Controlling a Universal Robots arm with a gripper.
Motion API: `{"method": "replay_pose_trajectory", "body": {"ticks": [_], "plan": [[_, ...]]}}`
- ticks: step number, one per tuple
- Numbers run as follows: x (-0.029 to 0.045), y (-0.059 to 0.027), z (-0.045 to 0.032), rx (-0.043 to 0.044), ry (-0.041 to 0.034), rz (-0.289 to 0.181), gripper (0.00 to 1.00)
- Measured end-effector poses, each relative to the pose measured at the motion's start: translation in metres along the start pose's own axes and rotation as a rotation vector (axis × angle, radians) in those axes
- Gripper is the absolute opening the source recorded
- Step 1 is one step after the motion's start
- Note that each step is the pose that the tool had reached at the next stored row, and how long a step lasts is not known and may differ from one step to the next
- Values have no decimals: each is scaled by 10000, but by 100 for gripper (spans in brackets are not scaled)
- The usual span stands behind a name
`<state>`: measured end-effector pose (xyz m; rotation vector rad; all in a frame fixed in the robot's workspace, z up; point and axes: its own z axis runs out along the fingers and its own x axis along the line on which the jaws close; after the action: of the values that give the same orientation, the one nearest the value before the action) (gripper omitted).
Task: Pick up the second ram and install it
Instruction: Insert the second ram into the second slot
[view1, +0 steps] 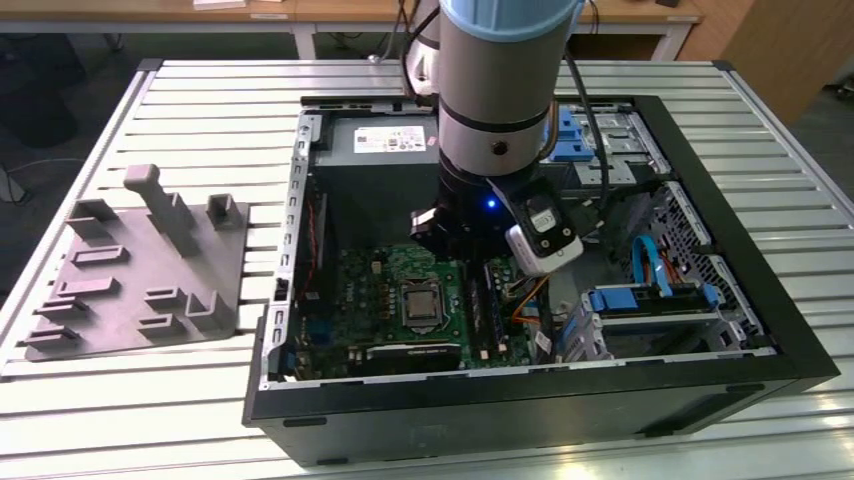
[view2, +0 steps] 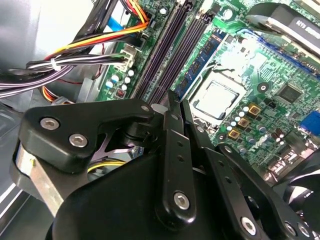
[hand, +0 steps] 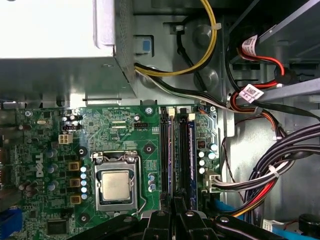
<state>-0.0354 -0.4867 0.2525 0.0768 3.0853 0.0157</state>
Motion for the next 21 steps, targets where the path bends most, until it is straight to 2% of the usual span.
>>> {"method": "replay_pose_trajectory", "body": {"ticks": [21], "plan": [[3,-9,74,0,0,-1,14]]}}
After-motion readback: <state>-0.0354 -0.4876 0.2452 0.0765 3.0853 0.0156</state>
